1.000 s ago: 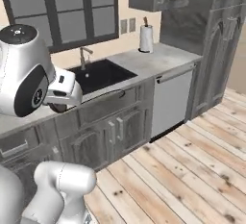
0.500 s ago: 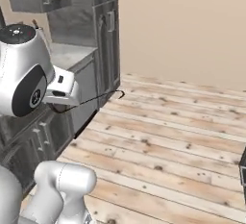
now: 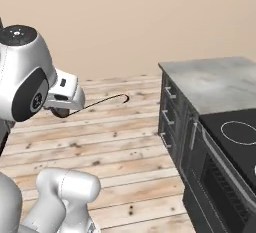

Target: Open the cabinet and move the ladle to the pot. Then close the cabinet.

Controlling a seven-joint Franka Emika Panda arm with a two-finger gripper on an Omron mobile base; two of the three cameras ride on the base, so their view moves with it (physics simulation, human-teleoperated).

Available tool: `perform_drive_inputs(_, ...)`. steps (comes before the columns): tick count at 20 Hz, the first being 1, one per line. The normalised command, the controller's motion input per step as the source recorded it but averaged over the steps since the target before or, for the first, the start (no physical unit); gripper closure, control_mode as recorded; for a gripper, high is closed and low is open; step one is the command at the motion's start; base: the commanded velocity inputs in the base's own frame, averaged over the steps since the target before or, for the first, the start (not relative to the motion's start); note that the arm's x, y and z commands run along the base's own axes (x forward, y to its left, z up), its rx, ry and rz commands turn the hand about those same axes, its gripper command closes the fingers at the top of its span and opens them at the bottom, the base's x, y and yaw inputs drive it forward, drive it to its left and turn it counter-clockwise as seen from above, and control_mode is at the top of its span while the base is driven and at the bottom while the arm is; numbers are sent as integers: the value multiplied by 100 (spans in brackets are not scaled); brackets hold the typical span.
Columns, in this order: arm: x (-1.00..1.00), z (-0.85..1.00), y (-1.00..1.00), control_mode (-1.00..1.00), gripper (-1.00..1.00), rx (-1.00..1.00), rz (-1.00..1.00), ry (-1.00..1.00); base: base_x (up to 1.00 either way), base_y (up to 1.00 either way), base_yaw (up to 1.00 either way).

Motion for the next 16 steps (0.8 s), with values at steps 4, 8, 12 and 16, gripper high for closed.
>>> perform_drive_inputs(4, 0, 0, 0, 100, 100, 0, 0, 0, 0, -33, -81)
perform_drive_inputs(8, 0, 0, 0, 100, 100, 0, 0, 0, 0, -34, -80)
perform_drive_inputs(12, 0, 0, 0, 100, 100, 0, 0, 0, 0, -32, -80)
perform_drive_inputs(16, 0, 0, 0, 100, 100, 0, 0, 0, 0, -19, -79)
